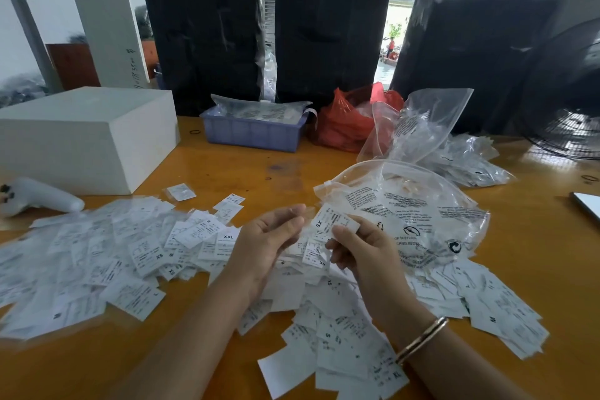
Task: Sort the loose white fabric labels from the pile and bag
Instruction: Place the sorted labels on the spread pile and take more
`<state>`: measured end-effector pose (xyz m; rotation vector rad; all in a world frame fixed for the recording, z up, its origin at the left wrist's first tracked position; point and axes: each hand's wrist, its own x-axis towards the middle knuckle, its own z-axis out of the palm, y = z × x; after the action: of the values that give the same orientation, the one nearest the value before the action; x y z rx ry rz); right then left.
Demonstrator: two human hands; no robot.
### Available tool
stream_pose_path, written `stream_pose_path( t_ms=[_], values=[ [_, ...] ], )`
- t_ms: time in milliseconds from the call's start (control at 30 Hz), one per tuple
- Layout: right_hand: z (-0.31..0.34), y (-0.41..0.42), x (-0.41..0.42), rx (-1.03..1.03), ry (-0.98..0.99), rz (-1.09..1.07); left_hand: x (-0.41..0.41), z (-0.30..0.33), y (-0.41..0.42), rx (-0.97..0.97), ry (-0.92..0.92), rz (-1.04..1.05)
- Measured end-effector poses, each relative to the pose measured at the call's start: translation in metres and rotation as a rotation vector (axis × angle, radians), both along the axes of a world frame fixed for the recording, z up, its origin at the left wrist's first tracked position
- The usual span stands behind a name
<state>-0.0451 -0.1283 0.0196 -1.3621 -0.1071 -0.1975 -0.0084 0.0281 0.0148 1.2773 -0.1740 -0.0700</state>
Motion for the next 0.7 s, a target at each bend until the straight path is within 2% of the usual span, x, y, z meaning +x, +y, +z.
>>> stream_pose_path(
  t_ms=[100,267,467,567,700],
  values=[
    [-0.0026,0.0013,0.0004,-0.042,0.016,0.015,-0.0011,-0.0001,-0.0014,0.066,-0.060,-0.014],
    [-0.0061,0.0012,0.0023,-0.233,0.033,0.018,-0.0013,-0.0013,-0.0034,0.132,-0.100,-0.006],
    [-0.0093,0.0025,0.0040,-0.447,0.023,0.022,-0.0016,-0.0024,-0.0028,0.393,-0.194,-0.028],
    [-0.0084,0.0022,0.0032,-0.412,-0.022,-0.023,-0.0010,-0.0027,-0.0038,0.360,-0.166,0.024],
    [-0.0051,-0.0022,0.0029,-0.236,-0.098,-0.136,-0.0026,-0.0008,-0.0021,0.256,-0.124,0.071]
  ],
)
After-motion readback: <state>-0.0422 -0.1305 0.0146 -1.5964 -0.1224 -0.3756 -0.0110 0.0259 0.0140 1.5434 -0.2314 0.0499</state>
